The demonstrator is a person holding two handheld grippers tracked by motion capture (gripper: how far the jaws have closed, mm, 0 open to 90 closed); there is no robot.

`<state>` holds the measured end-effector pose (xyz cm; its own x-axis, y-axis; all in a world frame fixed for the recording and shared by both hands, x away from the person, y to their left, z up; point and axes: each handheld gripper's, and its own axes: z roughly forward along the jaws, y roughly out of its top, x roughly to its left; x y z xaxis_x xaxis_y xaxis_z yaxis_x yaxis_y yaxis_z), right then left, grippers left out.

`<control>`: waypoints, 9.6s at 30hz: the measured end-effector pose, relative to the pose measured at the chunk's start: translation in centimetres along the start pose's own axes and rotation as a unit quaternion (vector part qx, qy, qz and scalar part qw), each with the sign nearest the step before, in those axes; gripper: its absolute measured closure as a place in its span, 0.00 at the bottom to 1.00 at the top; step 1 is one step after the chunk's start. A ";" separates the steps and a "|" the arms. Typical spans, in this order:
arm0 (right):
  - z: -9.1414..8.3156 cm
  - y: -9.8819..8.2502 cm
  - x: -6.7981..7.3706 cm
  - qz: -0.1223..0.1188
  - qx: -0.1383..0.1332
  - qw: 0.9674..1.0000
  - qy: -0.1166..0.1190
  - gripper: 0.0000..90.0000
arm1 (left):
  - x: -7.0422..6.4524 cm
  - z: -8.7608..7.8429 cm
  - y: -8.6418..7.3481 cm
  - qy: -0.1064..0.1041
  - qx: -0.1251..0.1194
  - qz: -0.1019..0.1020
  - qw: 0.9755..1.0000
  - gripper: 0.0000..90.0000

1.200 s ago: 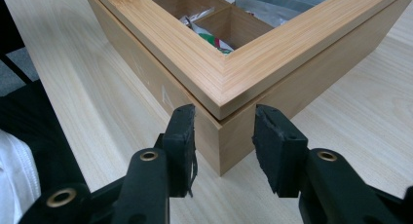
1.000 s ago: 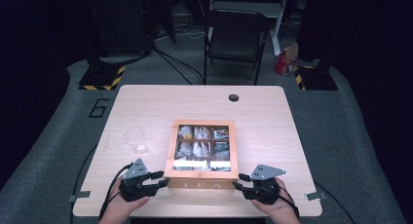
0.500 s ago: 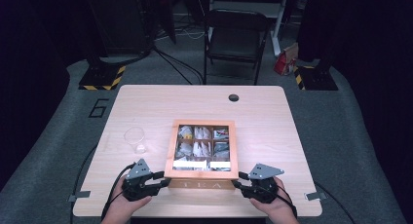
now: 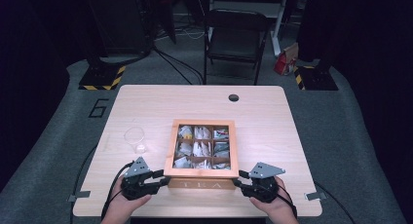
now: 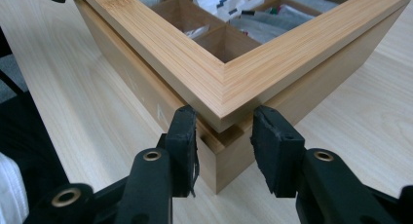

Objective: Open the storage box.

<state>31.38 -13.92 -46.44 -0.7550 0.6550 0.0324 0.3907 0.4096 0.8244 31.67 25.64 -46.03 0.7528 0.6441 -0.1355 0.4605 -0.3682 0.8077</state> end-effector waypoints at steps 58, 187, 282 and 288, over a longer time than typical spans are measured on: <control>-2.3 6.9 -2.0 -0.015 -0.058 0.998 -0.017 0.52 | 0.6 -3.1 7.0 0.034 -0.053 0.034 0.997 0.59; 6.5 12.6 -12.6 0.063 -0.046 0.995 -0.062 0.66 | 9.1 2.4 16.0 0.091 -0.100 -0.006 0.991 0.67; 10.0 14.5 -15.8 0.103 -0.011 0.991 -0.087 0.72 | 9.3 1.1 13.2 0.074 -0.083 -0.041 0.993 0.53; 10.2 14.5 -16.0 0.109 -0.013 0.990 -0.088 0.72 | 9.2 1.1 13.0 0.075 -0.077 -0.038 0.994 0.53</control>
<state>54.49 -11.97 -40.82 -0.5505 0.8270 0.1141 0.5189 0.2319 0.8228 45.14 26.06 -37.48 0.6348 0.7628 -0.1230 0.4280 -0.2146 0.8779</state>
